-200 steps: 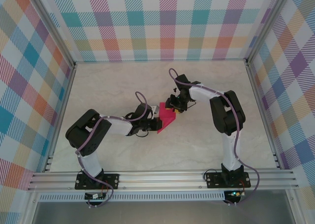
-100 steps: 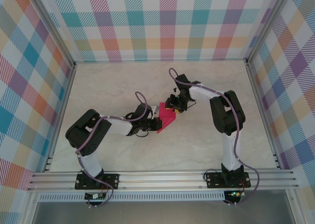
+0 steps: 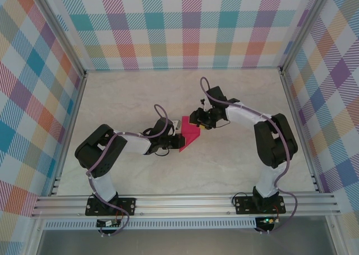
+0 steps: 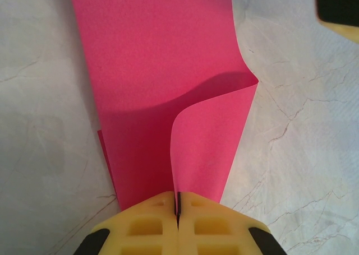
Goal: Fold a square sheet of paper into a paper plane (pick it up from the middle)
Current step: Third fold the triangle at the center of the table.
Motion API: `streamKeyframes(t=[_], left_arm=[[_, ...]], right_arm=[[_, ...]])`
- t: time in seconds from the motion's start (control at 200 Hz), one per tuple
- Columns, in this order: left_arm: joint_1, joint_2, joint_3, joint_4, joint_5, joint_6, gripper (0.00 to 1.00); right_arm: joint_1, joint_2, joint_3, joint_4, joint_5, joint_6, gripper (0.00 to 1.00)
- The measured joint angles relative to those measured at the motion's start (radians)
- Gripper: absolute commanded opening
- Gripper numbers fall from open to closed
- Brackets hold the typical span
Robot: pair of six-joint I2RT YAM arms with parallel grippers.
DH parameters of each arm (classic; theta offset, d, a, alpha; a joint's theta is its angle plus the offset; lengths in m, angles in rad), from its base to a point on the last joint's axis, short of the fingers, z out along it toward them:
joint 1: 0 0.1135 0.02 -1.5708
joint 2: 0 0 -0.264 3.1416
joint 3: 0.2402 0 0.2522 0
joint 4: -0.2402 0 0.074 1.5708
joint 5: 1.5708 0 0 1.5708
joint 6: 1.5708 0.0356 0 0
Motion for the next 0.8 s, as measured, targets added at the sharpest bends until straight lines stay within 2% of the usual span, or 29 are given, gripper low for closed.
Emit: streamKeyframes(t=[0.085, 0.245, 0.8], left_arm=[[-0.001, 0.003, 0.006, -0.006, 0.000, 0.000, 0.00], [-0.002, 0.009, 0.014, -0.010, -0.001, 0.000, 0.00], [-0.003, 0.013, 0.025, -0.021, 0.000, 0.001, 0.00]], right_arm=[[0.018, -0.006, -0.039, 0.023, -0.010, 0.005, 0.31], [0.057, -0.005, -0.085, 0.026, -0.008, 0.022, 0.24], [0.073, 0.069, -0.088, 0.042, 0.010, 0.026, 0.21]])
